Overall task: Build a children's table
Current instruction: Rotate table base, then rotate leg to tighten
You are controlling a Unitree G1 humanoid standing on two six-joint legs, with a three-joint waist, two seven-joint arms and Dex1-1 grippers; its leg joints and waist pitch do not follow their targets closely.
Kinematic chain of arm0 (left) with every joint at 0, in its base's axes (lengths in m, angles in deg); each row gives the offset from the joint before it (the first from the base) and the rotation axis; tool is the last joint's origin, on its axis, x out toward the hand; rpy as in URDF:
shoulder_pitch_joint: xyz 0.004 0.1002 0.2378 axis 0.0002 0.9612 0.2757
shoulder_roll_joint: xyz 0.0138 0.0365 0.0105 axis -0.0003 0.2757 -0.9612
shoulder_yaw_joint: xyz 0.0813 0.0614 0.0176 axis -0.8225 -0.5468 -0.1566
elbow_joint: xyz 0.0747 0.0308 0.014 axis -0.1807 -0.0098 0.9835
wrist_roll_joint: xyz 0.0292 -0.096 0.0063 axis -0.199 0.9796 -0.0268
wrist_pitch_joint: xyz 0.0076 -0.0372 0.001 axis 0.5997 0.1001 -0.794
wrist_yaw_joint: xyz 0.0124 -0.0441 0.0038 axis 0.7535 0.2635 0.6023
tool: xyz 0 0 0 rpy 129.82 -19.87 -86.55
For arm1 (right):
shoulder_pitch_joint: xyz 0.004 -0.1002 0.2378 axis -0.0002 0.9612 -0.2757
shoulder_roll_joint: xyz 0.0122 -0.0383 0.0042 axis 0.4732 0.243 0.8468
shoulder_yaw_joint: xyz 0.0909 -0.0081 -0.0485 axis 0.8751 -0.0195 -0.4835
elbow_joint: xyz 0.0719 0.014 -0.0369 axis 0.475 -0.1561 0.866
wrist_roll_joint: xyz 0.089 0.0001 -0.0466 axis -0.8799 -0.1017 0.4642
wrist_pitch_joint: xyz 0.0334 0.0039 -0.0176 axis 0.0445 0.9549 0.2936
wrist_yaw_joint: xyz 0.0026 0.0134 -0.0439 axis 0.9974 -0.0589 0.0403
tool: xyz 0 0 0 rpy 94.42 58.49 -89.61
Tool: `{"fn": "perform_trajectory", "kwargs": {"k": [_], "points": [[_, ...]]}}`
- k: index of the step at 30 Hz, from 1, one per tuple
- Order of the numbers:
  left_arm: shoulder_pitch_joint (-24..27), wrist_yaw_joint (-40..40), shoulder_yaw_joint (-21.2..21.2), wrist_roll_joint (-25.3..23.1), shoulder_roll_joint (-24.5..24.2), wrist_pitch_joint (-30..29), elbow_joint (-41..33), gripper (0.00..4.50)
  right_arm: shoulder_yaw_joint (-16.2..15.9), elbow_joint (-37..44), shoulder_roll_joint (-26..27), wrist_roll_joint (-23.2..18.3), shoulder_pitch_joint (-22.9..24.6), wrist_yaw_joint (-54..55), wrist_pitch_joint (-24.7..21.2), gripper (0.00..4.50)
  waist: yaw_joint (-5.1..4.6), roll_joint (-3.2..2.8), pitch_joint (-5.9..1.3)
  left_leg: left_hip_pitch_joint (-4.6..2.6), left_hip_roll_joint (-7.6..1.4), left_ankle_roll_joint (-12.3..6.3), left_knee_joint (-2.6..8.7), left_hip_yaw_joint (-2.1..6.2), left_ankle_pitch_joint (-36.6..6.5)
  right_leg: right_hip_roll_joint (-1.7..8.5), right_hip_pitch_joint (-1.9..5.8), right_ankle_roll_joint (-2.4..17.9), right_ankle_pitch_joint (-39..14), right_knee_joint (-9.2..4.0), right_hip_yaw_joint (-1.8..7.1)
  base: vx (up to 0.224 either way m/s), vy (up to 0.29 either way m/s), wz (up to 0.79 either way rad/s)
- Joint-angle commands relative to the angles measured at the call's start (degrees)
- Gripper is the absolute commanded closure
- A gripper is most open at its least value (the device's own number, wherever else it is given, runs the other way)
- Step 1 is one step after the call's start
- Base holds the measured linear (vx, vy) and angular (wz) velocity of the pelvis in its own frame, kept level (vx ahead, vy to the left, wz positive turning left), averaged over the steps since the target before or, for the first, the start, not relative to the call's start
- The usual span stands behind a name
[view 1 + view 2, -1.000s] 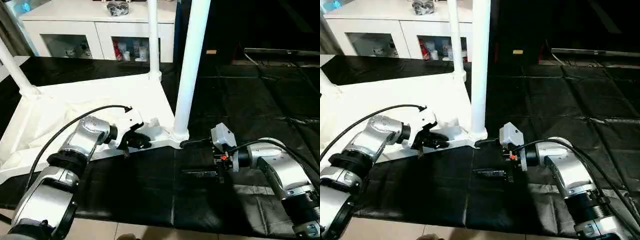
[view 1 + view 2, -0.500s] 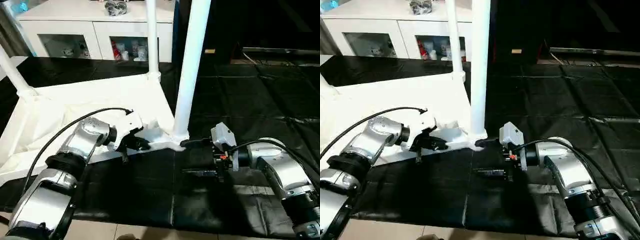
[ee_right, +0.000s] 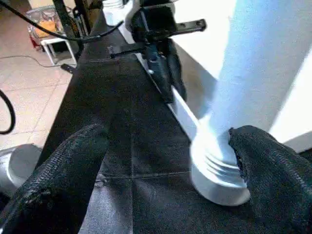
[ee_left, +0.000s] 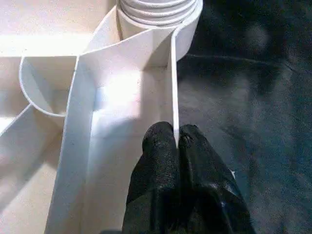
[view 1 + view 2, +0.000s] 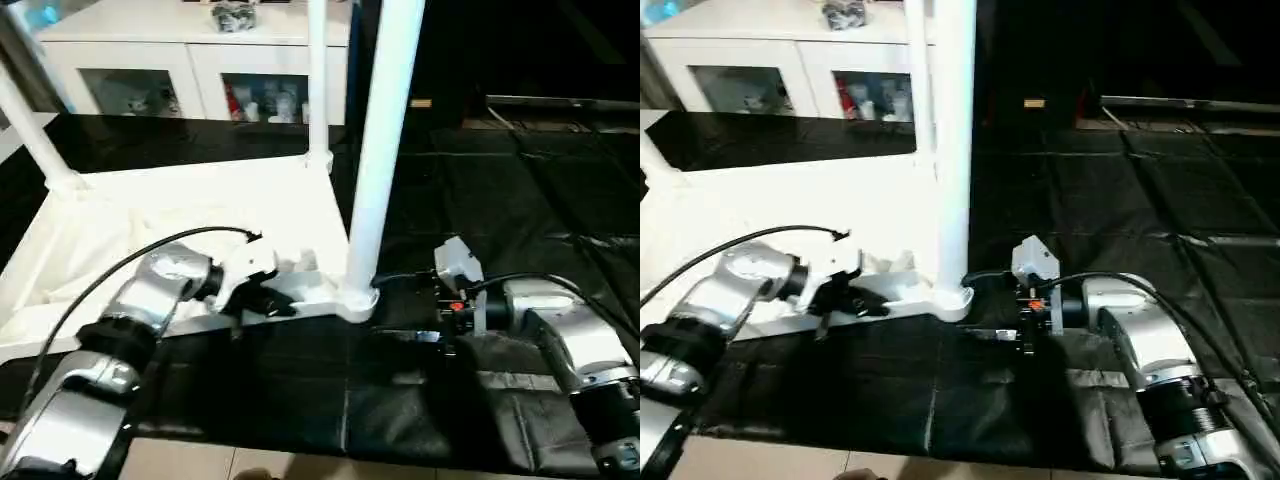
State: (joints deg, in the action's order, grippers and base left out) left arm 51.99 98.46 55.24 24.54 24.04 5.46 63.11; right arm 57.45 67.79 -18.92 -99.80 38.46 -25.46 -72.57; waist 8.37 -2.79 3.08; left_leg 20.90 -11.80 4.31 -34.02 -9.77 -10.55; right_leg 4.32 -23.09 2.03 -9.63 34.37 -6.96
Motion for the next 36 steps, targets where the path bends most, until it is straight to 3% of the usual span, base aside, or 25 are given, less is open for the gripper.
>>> {"fn": "perform_trajectory", "kwargs": {"k": [1, 5, 6, 7, 11, 24, 29, 36], "points": [[1.3, 3.4, -1.8, -0.1, -0.6, 0.4, -1.4, 4.42, -0.1, -1.0, 0.2, 0.7, -1.3, 0.2, 0.7, 0.00, 0.21, 0.28, -4.43, -0.35, -1.82, -3.58, 3.48, 0.49, -9.4, 4.71, 3.29, 8.4, -16.2, -4.41, 3.30, 0.000, 0.000, 0.00], [3.4, 5.9, -3.0, -0.1, -2.2, 0.8, -5.0, 4.42, 0.2, -5.6, 2.0, 0.9, -3.4, 0.3, 1.6, 0.00, 0.04, 0.15, -4.33, -0.45, -1.93, -3.19, 3.62, 0.51, -10.5, 4.75, 3.26, 8.9, -17.0, -4.43, 3.32, 0.000, 0.000, 0.00], [3.6, 5.9, -3.1, -0.2, -2.3, 0.8, -5.2, 4.42, 0.1, -6.1, 2.1, 0.8, -3.6, 0.0, 1.5, 0.00, 0.05, 0.50, -4.31, -0.62, -1.93, -3.22, 3.60, 0.37, -10.6, 4.62, 3.09, 9.0, -16.9, -4.53, 3.38, 0.000, 0.000, 0.00], [3.8, 5.9, -3.3, -0.3, -2.4, 0.9, -5.5, 4.42, 0.1, -6.8, 2.4, 0.6, -3.9, -0.4, 1.3, 0.00, 0.26, 0.27, -4.32, -0.82, -1.98, -3.19, 3.57, 0.35, -10.7, 4.66, 2.97, 9.3, -16.8, -4.43, 3.47, 0.000, 0.000, 0.00], [4.3, 5.9, -3.6, -0.3, -2.7, 1.4, -6.2, 4.47, -1.2, -9.5, 3.5, 0.2, -5.0, -2.6, 0.9, 0.18, 0.29, 0.23, -4.41, -0.58, -2.00, -3.20, 3.57, 0.41, -10.6, 4.70, 3.20, 9.3, -16.1, -4.20, 3.43, 0.000, 0.000, 0.00], [5.1, 4.5, -3.4, -0.4, -3.1, 0.6, -8.4, 4.50, -2.8, -19.1, 7.2, 1.0, -9.7, -8.0, 2.2, 1.28, 0.11, 0.41, -4.48, -0.46, -1.97, -3.34, 3.47, 0.36, -9.7, 4.78, 3.20, 9.9, -15.6, -3.94, 3.44, 0.000, 0.000, 0.00], [5.3, 3.8, -3.2, -0.5, -3.2, -0.3, -8.5, 4.50, -2.7, -20.7, 7.8, 0.7, -10.4, -9.3, 2.3, 1.64, 0.03, 0.84, -4.49, -0.48, -2.10, -3.57, 3.50, 0.31, -9.1, 4.74, 3.16, 9.9, -15.3, -3.80, 3.50, 0.000, 0.000, 0.00], [4.8, -0.1, -2.2, -1.0, -2.3, -3.1, -6.8, 4.50, -2.1, -21.4, 9.3, 0.7, -10.0, -8.7, 2.8, 2.23, 0.08, 0.67, -4.46, -0.53, -2.03, -3.38, 3.49, 0.31, -9.4, 4.75, 3.12, 9.5, -16.5, -3.90, 3.49, 0.000, 0.000, 0.00]]}}
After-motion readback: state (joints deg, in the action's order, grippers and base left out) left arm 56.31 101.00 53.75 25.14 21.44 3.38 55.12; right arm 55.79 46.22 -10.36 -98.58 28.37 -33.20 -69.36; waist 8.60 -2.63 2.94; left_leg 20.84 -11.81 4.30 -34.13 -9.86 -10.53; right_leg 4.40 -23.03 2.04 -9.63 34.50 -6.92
